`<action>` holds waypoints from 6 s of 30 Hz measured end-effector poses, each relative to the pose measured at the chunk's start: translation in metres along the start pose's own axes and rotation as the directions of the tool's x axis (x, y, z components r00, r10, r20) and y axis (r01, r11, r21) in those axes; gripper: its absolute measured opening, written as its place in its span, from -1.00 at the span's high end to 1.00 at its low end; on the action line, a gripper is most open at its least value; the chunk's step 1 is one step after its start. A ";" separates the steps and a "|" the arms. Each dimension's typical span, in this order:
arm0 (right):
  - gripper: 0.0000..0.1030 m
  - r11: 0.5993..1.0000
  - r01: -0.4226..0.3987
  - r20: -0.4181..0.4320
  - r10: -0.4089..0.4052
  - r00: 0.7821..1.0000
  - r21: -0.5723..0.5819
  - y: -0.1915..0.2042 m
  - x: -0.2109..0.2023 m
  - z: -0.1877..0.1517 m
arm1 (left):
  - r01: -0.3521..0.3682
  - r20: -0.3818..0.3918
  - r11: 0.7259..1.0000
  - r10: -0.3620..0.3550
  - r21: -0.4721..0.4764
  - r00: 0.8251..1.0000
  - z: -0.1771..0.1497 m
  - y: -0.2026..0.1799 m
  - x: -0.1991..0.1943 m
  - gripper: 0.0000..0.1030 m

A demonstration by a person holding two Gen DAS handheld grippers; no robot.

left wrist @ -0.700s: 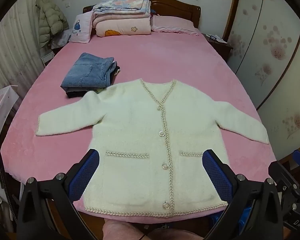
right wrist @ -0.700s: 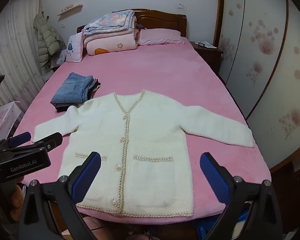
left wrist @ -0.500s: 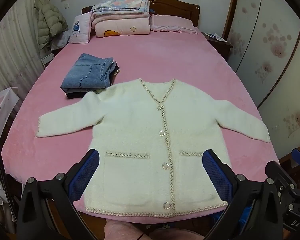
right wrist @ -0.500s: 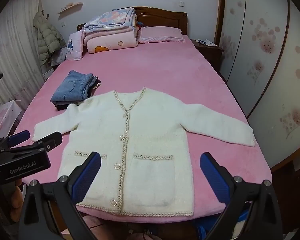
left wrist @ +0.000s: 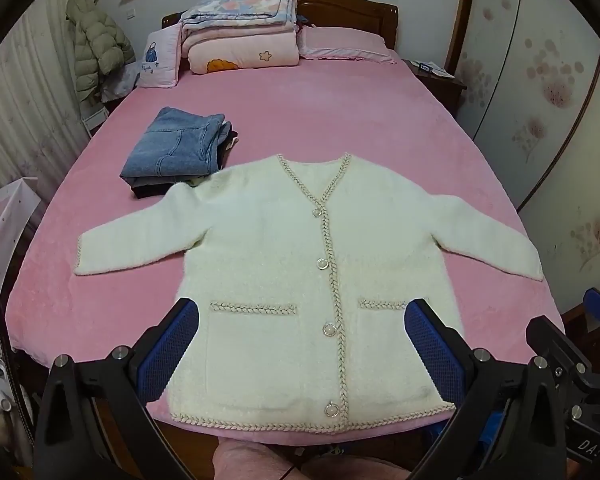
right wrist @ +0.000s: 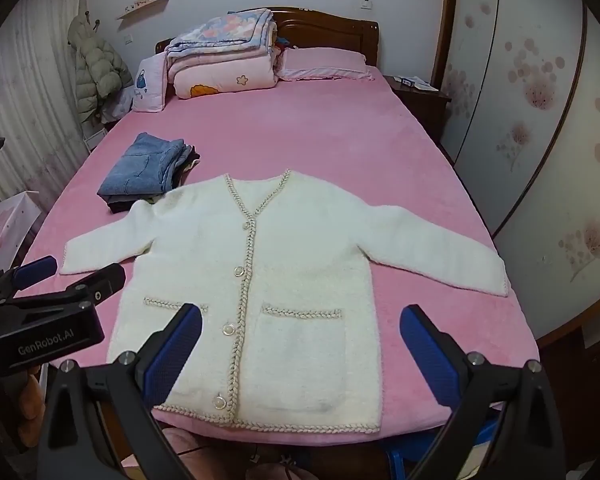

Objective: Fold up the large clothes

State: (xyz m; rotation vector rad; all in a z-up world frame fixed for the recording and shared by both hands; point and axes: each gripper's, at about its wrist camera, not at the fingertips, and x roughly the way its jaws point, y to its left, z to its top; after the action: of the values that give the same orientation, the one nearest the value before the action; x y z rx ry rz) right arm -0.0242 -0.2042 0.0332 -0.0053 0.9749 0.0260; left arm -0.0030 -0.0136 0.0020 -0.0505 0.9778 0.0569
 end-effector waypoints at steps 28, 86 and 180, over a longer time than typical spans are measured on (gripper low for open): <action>-0.94 1.000 0.009 -0.019 -0.009 1.000 -0.009 -0.008 -0.009 0.003 | -0.034 0.014 0.999 0.034 0.030 0.999 0.000 -0.014 -0.006 -0.99; -0.94 0.980 0.165 0.009 -0.167 0.986 0.111 0.034 -0.026 0.006 | 0.130 0.046 0.982 -0.137 0.137 0.989 0.032 0.016 -0.010 -0.99; 0.12 0.921 -0.216 -0.235 0.299 0.925 0.324 -0.034 0.334 0.005 | 0.395 -0.236 0.812 -0.524 -0.430 0.819 0.037 0.046 0.455 -0.18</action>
State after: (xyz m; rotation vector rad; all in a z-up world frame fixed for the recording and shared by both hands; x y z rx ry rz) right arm 0.1674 -0.2315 -0.2405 0.4054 1.2514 0.1288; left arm 0.2781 0.0466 -0.3555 -0.6681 1.2743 -0.2379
